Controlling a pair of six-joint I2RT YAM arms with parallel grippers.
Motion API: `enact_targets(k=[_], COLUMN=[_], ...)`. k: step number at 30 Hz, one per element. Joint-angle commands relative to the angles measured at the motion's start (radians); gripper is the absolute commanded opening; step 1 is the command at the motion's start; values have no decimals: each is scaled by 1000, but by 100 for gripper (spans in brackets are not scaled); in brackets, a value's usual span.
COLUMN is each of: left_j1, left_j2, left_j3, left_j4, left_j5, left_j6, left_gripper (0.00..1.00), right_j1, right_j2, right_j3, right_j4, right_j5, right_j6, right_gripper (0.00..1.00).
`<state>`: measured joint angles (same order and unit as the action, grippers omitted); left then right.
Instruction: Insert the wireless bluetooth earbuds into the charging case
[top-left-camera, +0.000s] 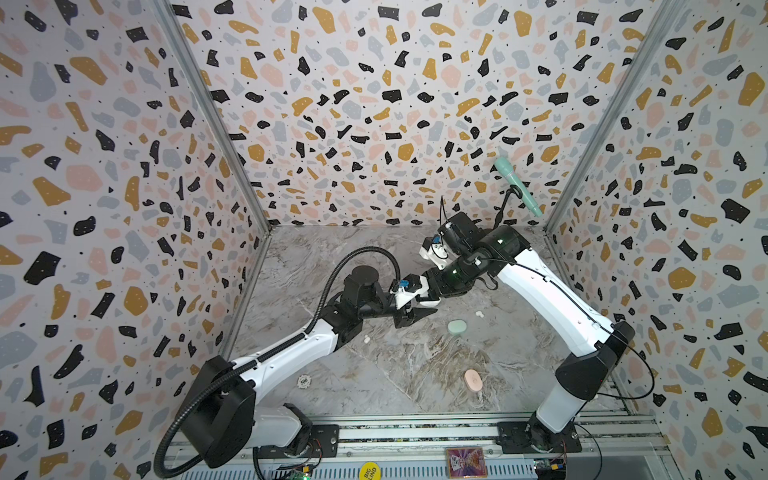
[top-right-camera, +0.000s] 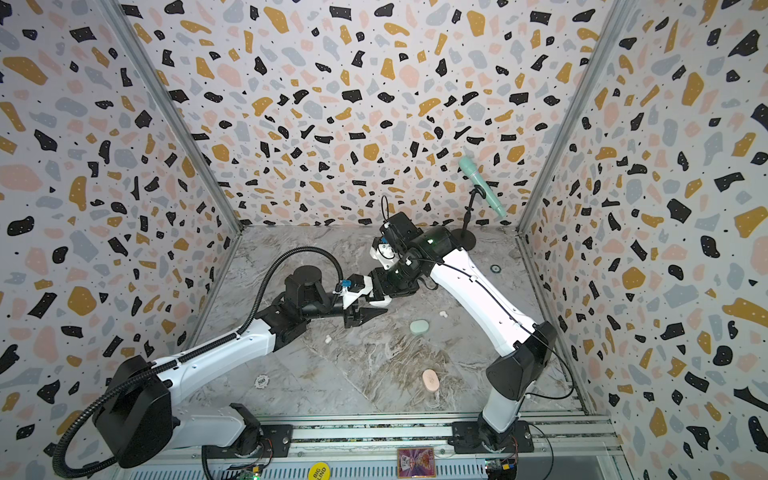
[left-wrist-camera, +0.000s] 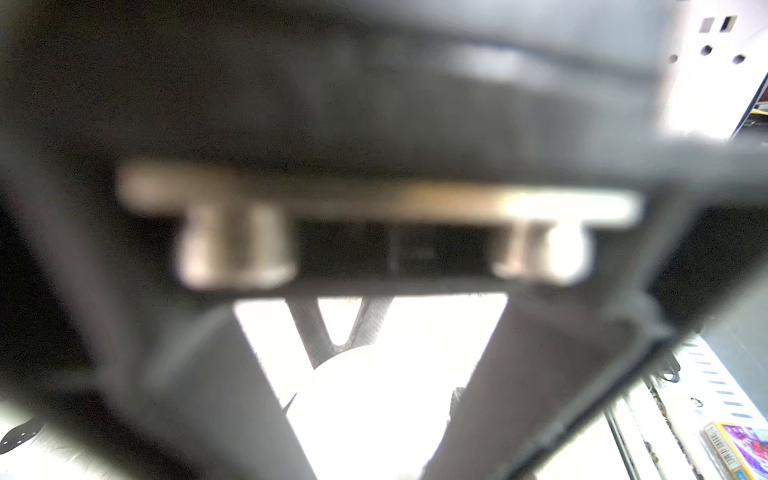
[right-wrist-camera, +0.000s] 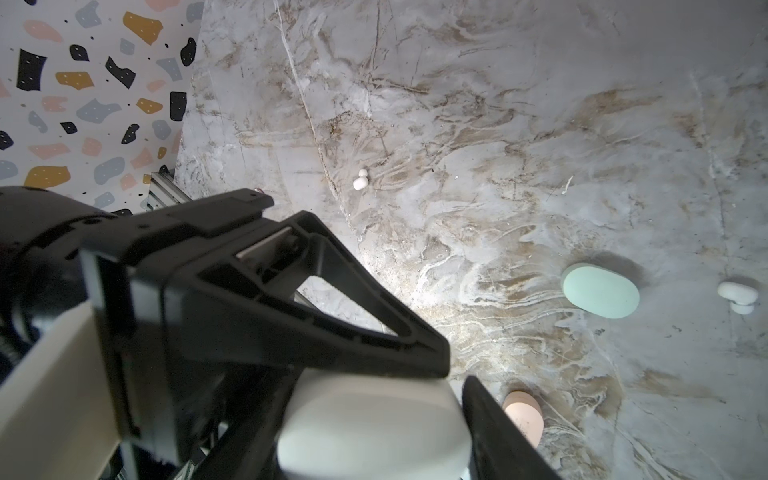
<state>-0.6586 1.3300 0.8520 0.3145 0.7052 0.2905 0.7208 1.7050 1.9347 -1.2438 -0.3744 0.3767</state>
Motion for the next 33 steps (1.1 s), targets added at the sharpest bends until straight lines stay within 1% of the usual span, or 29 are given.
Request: enact_targets(k=[1,2,7,10,15,19,21,23,26,33], left_j1=[-12,-12,-11,-11,-10,-12,-12,-12,-12,-12], left_j2=[2,0,-6,-6,-1,3,3,3,4,2], left_j3=[35,36,35,36,38,42,44,47,45,23], left_j4=[-19,-19,4,5,-2,-10,-16,-25,-28,0], left_j5=[-12,-13,-15,-16,-9,-4,-2,0,11,44], left_j6=[15,15,-2,-3,-2,1,4,8,9,-33], left_gripper=[54,52,52,49,42,39,38,36,34,32], right_j1=[3,3,3,3,3,3,3,3,-6,-37], right_j2=[-24,-24,-24,-24,-26,-25,-25,-27,-37,-86], right_j3=[30,30,22,22,23,25,25,25,17,-54], right_j4=[-1,-1,7,10,11,11,11,10,14,54], right_j5=[-32,-34,-43,-44,-46,-47,-48,-44,-48,-75], right_j6=[-4,-5,-4,-4,-2,-2,-2,-3,-2,4], right_gripper=[52,52,52,52,52,52,54,60,63,63])
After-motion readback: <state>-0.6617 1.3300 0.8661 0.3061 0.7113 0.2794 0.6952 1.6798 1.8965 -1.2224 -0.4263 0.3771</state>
